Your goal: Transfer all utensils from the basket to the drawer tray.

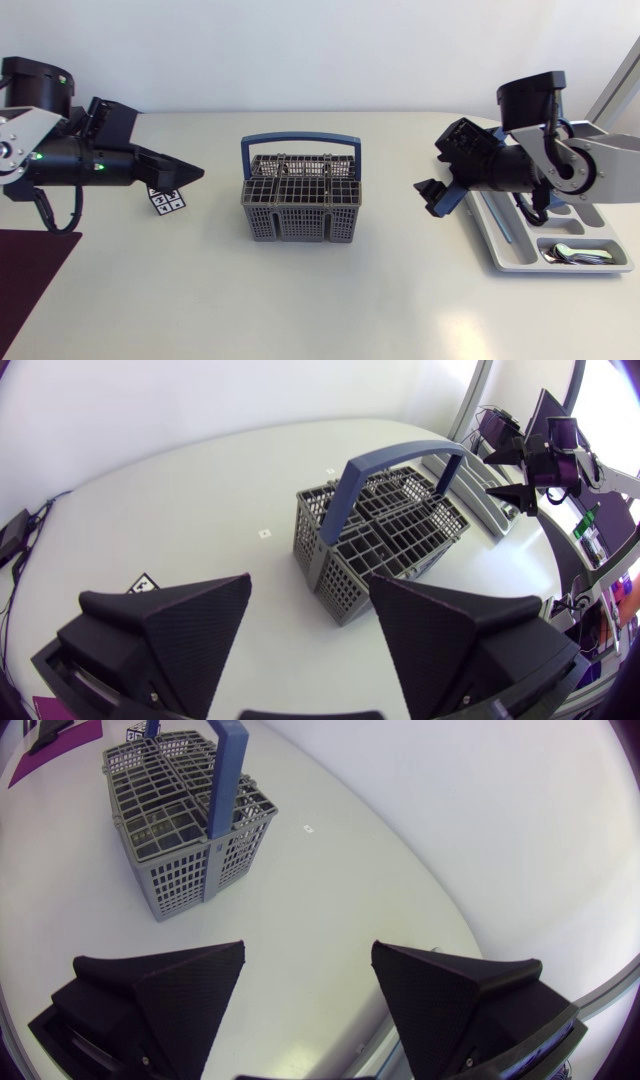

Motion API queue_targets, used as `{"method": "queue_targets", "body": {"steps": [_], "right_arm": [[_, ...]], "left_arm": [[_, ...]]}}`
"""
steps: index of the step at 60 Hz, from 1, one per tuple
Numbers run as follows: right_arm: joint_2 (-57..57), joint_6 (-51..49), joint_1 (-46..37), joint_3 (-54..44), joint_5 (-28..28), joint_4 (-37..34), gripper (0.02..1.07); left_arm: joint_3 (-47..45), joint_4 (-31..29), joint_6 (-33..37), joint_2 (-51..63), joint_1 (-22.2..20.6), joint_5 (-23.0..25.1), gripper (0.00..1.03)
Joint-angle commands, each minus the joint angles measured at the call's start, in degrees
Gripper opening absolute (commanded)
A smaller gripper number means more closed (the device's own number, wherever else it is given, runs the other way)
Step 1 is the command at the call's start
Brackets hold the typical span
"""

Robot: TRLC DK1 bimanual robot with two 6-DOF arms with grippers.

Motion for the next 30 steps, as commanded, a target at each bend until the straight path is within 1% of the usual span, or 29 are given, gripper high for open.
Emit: {"method": "queue_targets", "body": {"steps": [1,4,8,11,14,17,20,23,30], "right_arm": [[-3.4,0.5,-1.6,-1.9,0.2,-0.2,1.03],[-5.3,1.0,-2.5,-2.2,0.2,-0.5,1.03],[-8.3,1.7,-3.9,-3.0,-0.2,-0.7,1.03],[-11.1,1.9,-4.4,-4.4,-0.7,-0.2,1.03],[-13.7,2.1,-5.1,-5.8,-1.0,0.9,1.03],[-16.7,3.1,-5.7,-7.5,-0.7,2.7,1.03],[-19.2,3.9,-6.2,-8.5,-0.7,3.8,1.03],[-21.4,4.4,-6.6,-9.3,-0.7,3.7,1.03],[-25.0,5.4,-7.9,-10.2,-0.7,3.2,1.03]], "left_arm": [[-1.9,1.1,-2.4,-3.4,1.7,-0.3,0.99],[-2.3,1.1,-3.1,-5.0,2.2,-1.7,0.99],[-2.2,-0.4,-2.8,-6.6,2.4,-1.8,0.97],[-2.4,-0.5,-2.8,-7.8,3.3,-2.2,0.97],[-3.1,-0.5,-2.5,-9.5,3.2,-2.3,0.98],[-4.3,0.6,-3.4,-11.6,4.1,-4.6,0.99],[-5.4,2.1,-4.6,-13.0,4.3,-4.7,0.99],[-6.3,2.2,-4.7,-14.1,4.2,-4.7,0.99],[-8.8,3.2,-2.8,-17.3,4.2,-4.6,0.99]]}}
